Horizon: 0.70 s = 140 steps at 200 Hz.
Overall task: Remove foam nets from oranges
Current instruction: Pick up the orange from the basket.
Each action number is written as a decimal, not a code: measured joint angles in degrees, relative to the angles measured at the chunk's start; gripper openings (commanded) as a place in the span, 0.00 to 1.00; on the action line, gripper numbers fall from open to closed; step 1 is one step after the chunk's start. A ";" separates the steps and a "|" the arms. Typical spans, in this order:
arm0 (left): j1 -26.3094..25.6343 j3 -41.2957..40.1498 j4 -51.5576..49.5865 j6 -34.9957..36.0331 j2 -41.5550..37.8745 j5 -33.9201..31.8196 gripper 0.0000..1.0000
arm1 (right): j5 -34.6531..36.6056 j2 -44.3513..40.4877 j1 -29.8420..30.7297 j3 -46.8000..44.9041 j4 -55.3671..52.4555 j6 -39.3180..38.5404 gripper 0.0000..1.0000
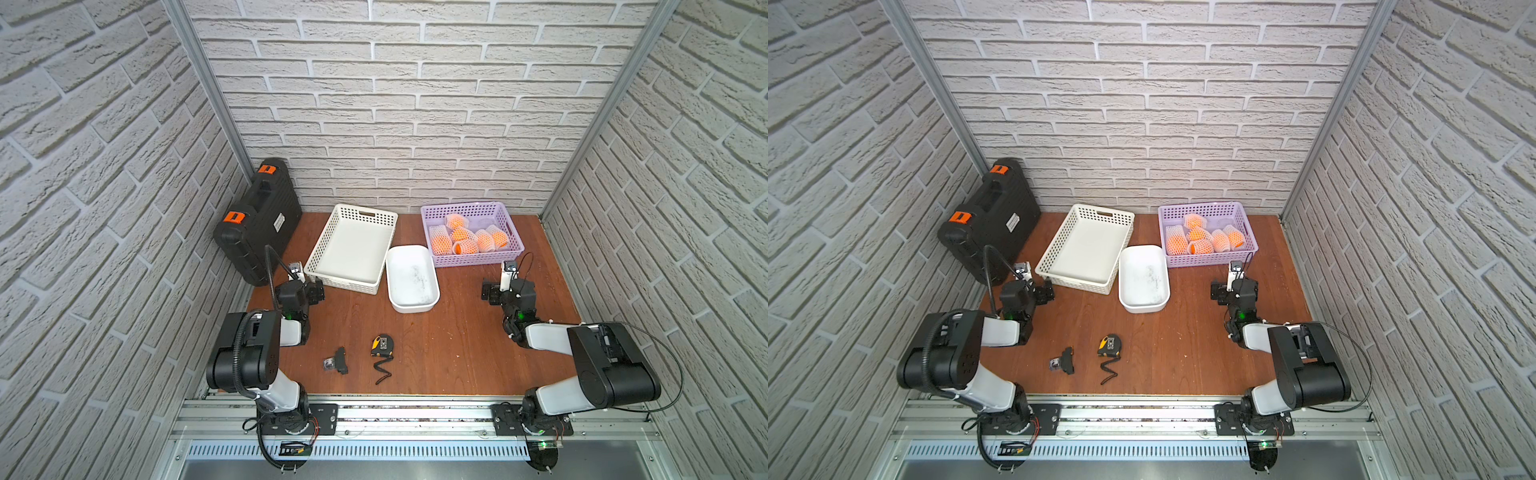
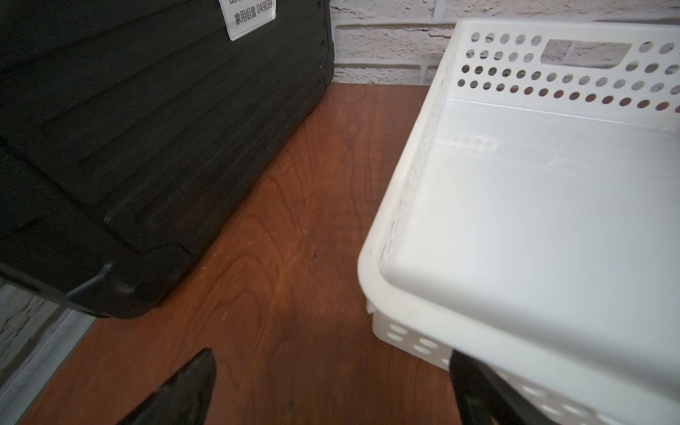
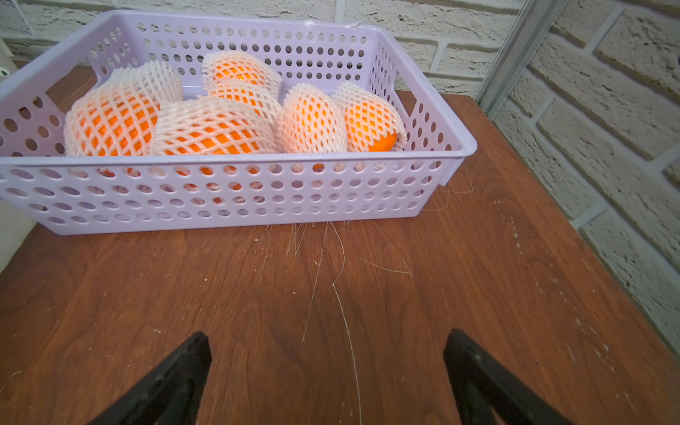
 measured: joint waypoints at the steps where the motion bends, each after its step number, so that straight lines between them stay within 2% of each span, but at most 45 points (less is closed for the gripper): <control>1: -0.02 0.00 0.02 0.00 0.00 -0.04 0.98 | 0.00 0.00 0.00 0.00 0.00 0.02 1.00; 46: -0.26 0.00 0.35 0.02 0.00 -1.14 0.98 | 0.00 0.00 0.00 0.00 0.02 0.00 1.00; 64: -1.42 -0.09 0.61 0.33 -0.42 -4.11 0.98 | -0.44 -0.52 0.00 0.02 -0.63 -0.24 1.00; 77: -3.32 -0.13 -0.61 1.40 -2.19 -6.97 0.98 | -1.22 -2.99 0.09 1.36 -6.43 -0.68 1.00; 93: -6.97 0.17 -4.09 3.52 -6.62 -11.17 0.98 | -1.86 -7.21 0.17 6.60 -16.55 -0.57 1.00; 110: -10.23 1.09 -6.93 4.61 -12.50 -13.94 0.98 | -3.54 -11.34 0.26 11.93 -22.27 -0.02 1.00; 140: -12.61 6.01 -14.69 0.63 -25.77 -15.65 0.98 | -5.99 -18.99 0.46 15.98 -30.08 6.12 1.00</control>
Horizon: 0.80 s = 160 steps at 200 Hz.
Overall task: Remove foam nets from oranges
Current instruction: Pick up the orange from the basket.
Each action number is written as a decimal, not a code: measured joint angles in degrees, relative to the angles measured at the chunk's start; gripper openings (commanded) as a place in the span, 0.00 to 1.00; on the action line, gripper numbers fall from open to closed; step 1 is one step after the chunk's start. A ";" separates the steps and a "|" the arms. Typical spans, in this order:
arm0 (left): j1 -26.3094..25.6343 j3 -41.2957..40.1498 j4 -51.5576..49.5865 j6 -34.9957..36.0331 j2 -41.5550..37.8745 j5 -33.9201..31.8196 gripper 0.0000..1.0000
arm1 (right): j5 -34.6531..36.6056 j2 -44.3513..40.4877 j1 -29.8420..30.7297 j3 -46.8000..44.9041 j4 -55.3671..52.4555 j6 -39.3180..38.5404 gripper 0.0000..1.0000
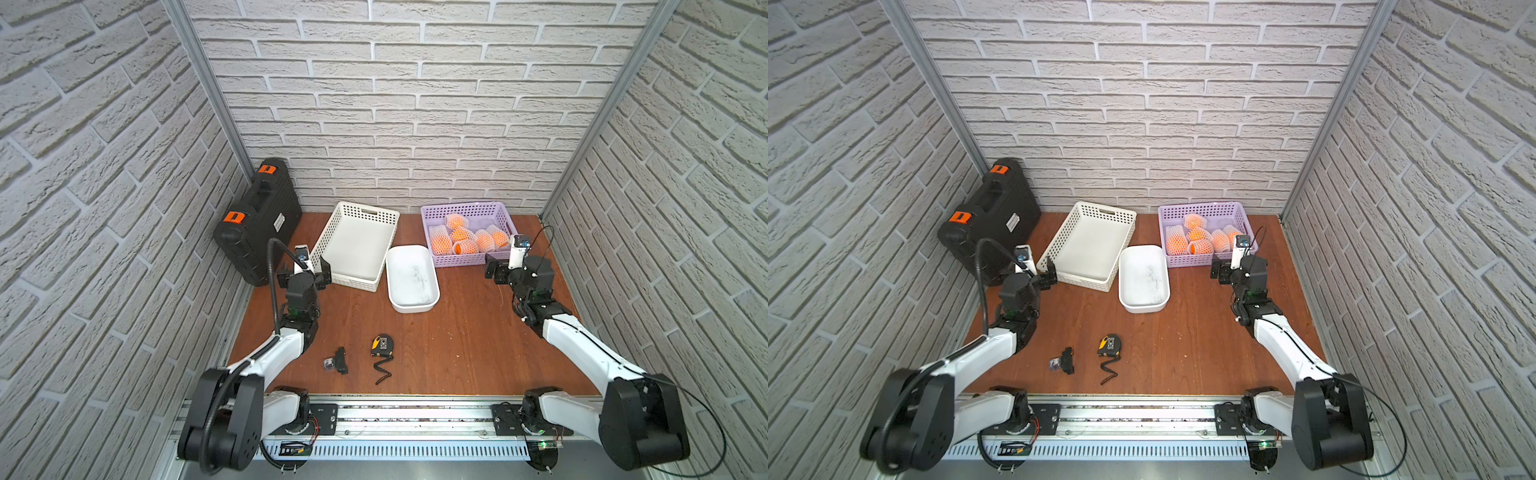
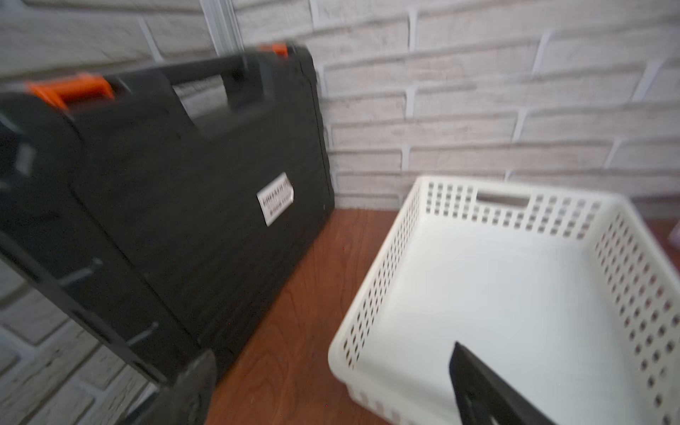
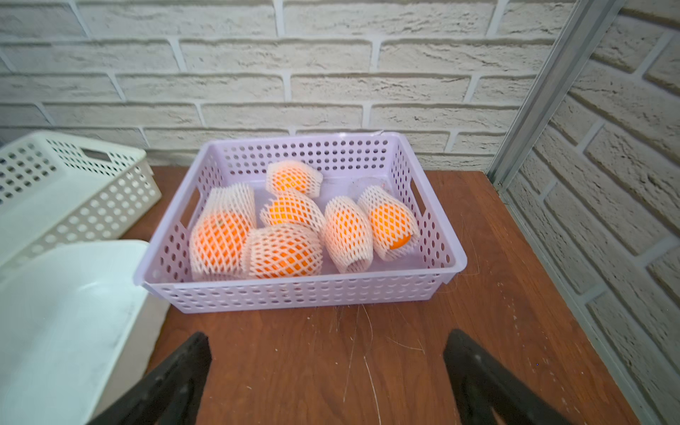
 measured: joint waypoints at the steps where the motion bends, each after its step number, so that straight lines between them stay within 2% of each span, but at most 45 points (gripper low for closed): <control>1: -0.15 0.39 -0.57 -0.39 -0.55 -0.09 0.98 | 0.07 -0.26 0.02 0.24 -0.68 0.20 1.00; 32: -2.16 9.92 -11.85 -7.06 -7.26 -0.55 0.98 | 2.73 -4.68 0.00 6.78 -14.03 10.34 1.00; 50: -2.45 12.57 -15.67 -10.34 -9.31 2.10 0.98 | 2.56 -8.24 -0.48 8.02 -17.94 13.60 1.00; 69: -1.60 12.79 -19.19 -15.47 -11.15 5.57 0.98 | -0.98 -8.17 -0.85 11.43 -21.29 14.99 0.93; 72: -1.44 12.96 -19.91 -16.22 -11.26 6.12 0.98 | -1.62 -7.76 -0.90 12.24 -21.77 15.17 0.90; 95: -0.72 16.50 -26.23 -22.88 -10.12 8.96 0.98 | -8.48 0.42 -0.68 22.32 -27.54 14.99 0.79; 115: -0.79 18.82 -29.29 -28.15 -8.81 10.69 0.98 | -12.07 9.68 0.52 31.61 -32.87 14.56 0.79; 160: -2.67 25.51 -38.69 -34.73 -1.86 15.69 0.98 | -11.32 26.53 7.34 44.70 -43.34 11.63 0.81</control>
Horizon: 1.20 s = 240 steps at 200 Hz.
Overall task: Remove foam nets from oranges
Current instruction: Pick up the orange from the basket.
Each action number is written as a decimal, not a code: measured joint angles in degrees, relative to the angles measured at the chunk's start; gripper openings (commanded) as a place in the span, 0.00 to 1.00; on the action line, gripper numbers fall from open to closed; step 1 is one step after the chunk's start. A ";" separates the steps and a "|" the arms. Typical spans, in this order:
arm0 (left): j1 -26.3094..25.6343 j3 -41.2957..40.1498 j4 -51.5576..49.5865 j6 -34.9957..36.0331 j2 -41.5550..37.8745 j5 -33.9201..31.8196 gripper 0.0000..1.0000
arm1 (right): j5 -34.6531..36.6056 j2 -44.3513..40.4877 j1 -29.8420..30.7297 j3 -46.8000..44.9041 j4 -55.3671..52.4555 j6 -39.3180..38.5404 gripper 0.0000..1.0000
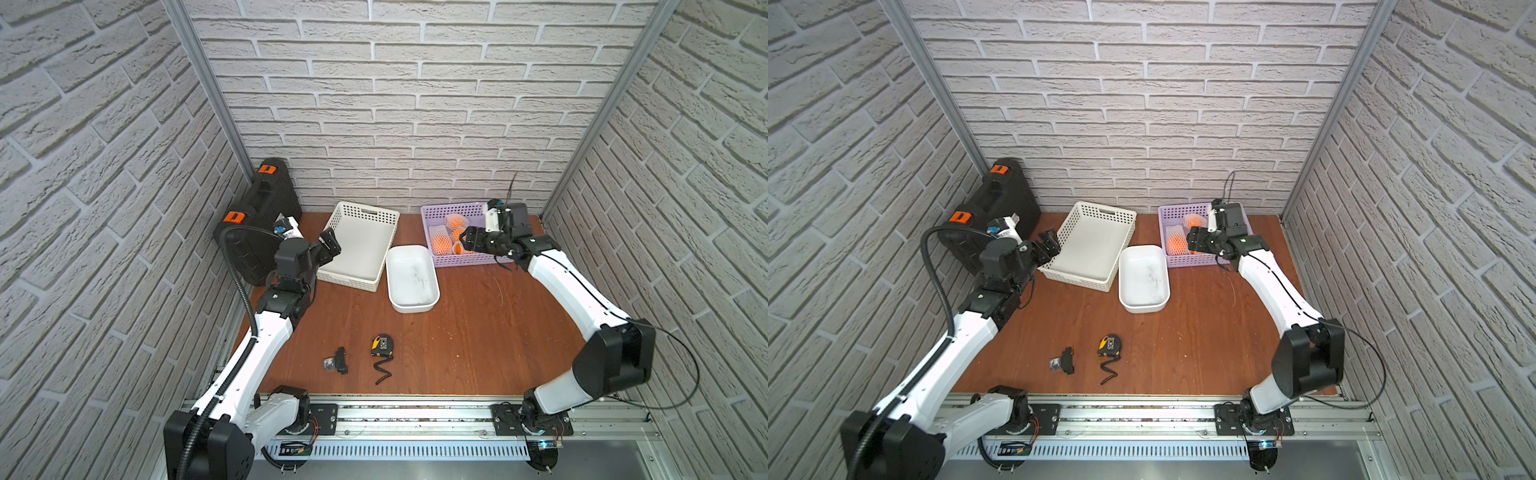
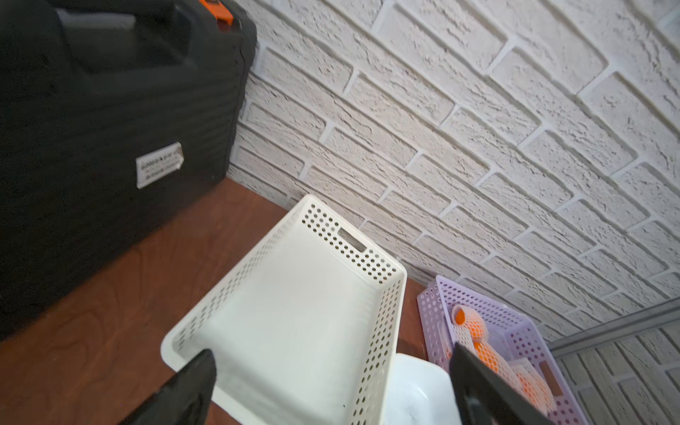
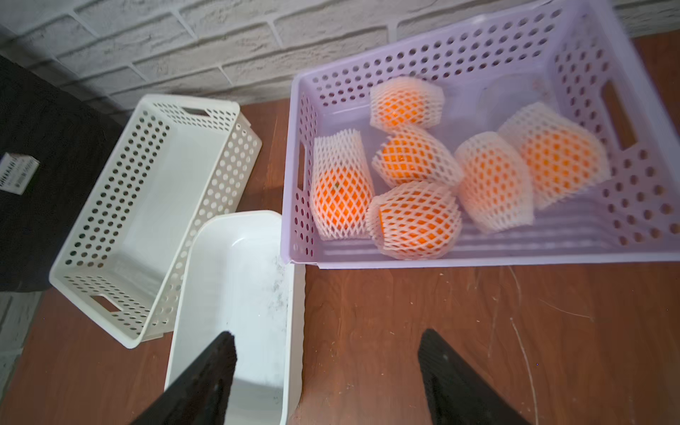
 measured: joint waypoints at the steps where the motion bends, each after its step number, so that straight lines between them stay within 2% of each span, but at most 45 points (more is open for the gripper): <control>1: -0.15 0.17 -0.31 -0.11 0.17 0.04 0.98 | 0.00 0.57 0.22 0.39 -0.31 -0.04 0.81; 39: -2.95 4.72 -8.50 -2.27 4.72 1.51 0.98 | 1.75 14.16 3.58 11.34 -4.57 -2.03 0.82; 86: -3.65 6.75 -13.79 -3.58 8.59 4.48 0.98 | 2.93 26.60 3.50 21.79 -5.84 -2.10 0.78; 121: -4.66 10.01 -15.89 -3.56 13.29 7.93 0.98 | 3.98 29.05 3.43 22.60 -4.33 -2.03 0.75; 148: -4.90 10.73 -16.61 -3.74 15.98 10.21 0.98 | 5.88 32.39 3.41 26.75 -4.11 -2.16 0.75; 240: -5.22 10.73 -16.87 -3.69 18.27 16.46 0.98 | 11.26 41.94 3.17 35.28 -4.83 -4.52 0.75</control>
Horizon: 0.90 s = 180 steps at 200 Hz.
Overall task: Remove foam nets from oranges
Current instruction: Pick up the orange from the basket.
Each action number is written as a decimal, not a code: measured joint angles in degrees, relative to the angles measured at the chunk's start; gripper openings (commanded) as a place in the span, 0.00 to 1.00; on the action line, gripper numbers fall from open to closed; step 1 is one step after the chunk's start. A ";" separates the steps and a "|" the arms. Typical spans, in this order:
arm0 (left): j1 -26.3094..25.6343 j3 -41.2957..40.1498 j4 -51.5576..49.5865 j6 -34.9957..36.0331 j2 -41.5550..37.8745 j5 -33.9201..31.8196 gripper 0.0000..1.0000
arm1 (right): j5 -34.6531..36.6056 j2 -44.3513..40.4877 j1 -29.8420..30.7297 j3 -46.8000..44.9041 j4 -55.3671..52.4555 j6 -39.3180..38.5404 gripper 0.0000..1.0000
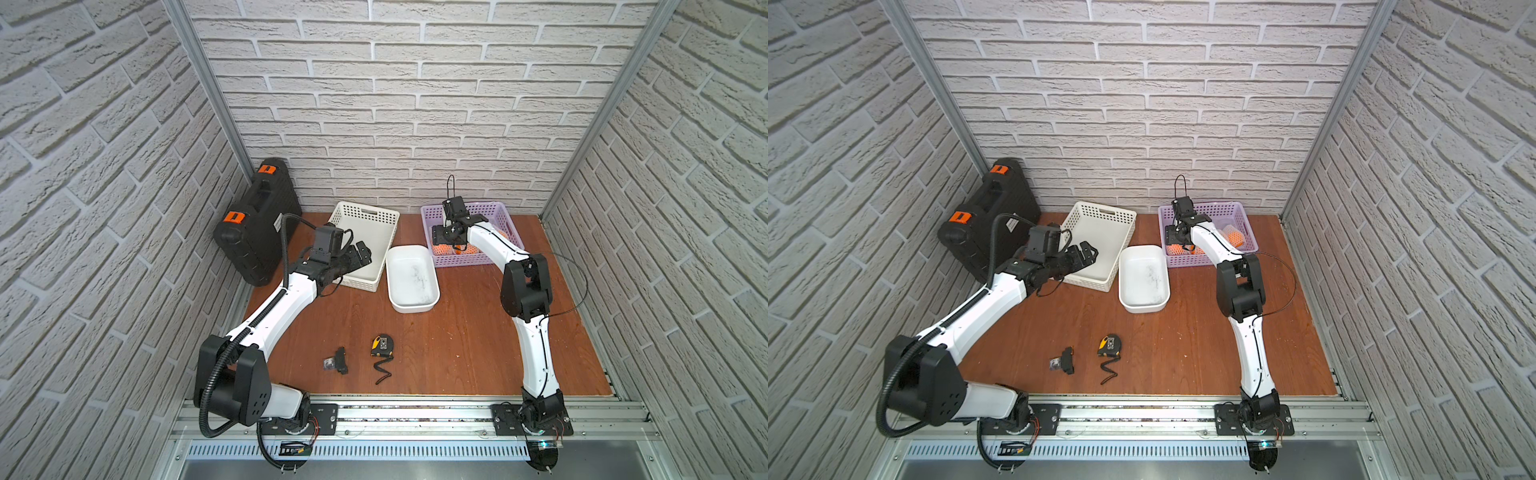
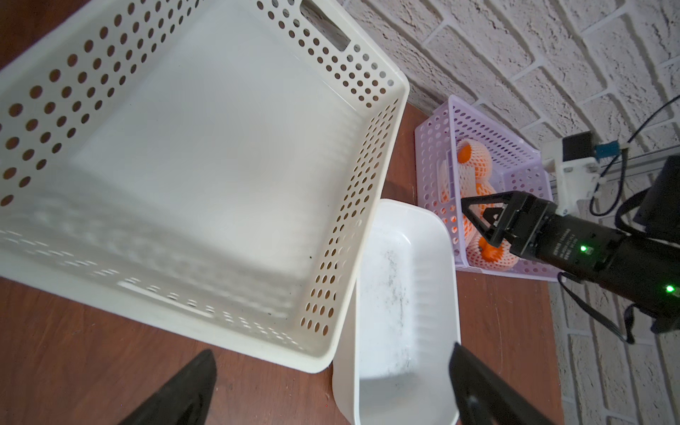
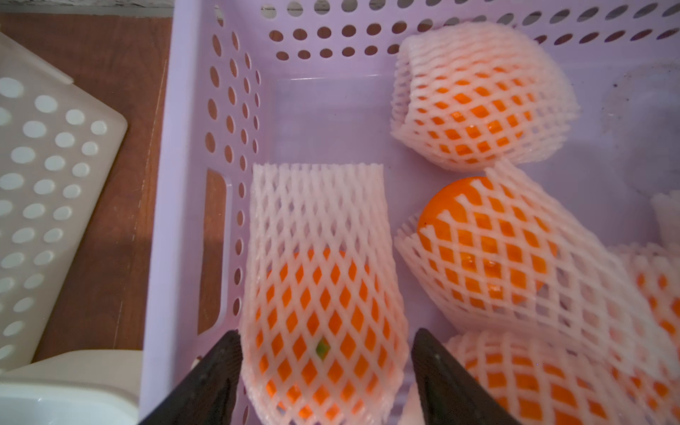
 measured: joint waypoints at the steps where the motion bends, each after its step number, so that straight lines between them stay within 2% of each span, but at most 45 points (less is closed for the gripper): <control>1: 0.00 0.00 0.00 0.00 0.02 0.02 0.98 | 0.00 0.13 -0.02 0.04 0.02 0.00 0.75; 59: -0.04 0.50 0.02 0.00 0.35 1.95 0.98 | -0.59 1.64 -0.04 0.59 -0.07 -0.17 0.80; 73: -0.04 0.79 0.22 0.00 0.35 2.23 0.98 | -0.74 1.68 -0.04 0.59 -0.17 -0.22 0.84; 113: -0.04 0.81 0.24 -0.02 0.44 3.02 0.98 | 0.02 2.64 -0.02 1.68 -0.83 -0.59 0.85; 153: -0.07 0.81 0.24 -0.04 0.74 3.69 0.98 | 0.55 3.87 0.07 2.93 -1.07 -1.40 0.82; 180: -0.22 0.81 0.24 -0.04 0.98 4.00 0.98 | 0.55 4.87 0.24 4.35 -1.29 -1.97 0.73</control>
